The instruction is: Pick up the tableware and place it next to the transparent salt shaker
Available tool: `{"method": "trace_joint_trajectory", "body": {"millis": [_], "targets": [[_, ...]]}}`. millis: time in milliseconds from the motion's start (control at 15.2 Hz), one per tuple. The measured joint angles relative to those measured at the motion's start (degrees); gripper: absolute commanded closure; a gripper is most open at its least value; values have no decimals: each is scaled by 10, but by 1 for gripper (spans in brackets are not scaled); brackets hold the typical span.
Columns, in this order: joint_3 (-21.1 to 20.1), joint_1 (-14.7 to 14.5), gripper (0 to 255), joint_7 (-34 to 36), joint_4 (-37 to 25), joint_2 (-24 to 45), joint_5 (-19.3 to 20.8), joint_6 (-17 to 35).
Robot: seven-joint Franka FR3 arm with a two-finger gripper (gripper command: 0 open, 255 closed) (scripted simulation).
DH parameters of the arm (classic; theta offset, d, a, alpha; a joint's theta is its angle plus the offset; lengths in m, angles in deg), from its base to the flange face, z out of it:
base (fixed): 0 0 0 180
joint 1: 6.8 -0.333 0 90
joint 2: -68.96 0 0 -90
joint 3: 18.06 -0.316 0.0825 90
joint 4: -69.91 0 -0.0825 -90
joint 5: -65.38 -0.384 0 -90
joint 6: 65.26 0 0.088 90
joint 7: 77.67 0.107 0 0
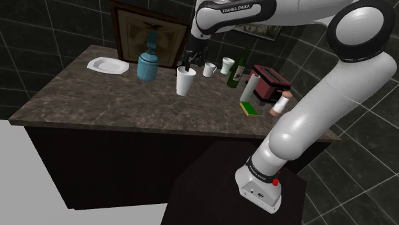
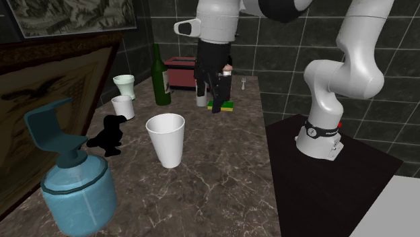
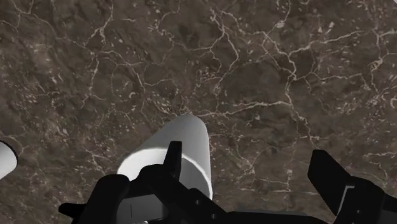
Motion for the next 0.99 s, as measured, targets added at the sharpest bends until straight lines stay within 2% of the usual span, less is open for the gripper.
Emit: {"method": "trace_joint_trajectory", "body": {"millis": [528,726,990], "targets": [[8,8,0,-22,-131,173,7,40],[10,11,0,-27,-157,213,7,54],[11,13,0,-26,-152,232,8,78]]}}
